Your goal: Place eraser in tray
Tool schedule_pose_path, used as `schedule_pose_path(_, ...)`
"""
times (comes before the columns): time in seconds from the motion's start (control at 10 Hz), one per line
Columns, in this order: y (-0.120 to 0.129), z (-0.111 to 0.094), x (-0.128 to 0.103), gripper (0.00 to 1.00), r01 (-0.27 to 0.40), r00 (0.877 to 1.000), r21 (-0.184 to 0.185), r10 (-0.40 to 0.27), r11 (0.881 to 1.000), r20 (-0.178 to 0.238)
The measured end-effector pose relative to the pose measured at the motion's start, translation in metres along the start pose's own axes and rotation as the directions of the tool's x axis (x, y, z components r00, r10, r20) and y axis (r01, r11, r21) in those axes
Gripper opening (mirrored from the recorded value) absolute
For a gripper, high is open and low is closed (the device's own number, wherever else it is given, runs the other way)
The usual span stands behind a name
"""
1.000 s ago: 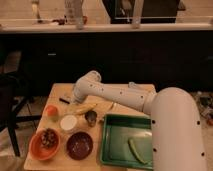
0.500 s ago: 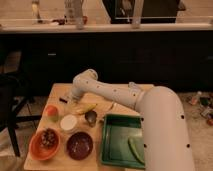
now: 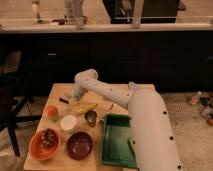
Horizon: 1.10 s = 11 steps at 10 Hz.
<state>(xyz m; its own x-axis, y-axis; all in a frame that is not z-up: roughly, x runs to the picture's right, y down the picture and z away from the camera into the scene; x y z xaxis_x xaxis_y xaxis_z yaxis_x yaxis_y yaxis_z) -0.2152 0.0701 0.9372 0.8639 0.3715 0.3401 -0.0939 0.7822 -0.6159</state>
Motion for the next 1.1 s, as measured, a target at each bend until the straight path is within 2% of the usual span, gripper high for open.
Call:
schedule_pose_path(0.3,-0.008,0.012,0.014,0.8,-0.01,0.999,-0.017,0.009,1.0,-0.033)
schedule_pose_path(0.6,-0.015,0.015,0.024,0.8,-0.016,0.998,-0.02,0.015,1.0,-0.053)
schedule_pose_path(1.1,-0.013,0.024,0.017,0.8,0.007,0.998,-0.042,-0.01,0.999,-0.06)
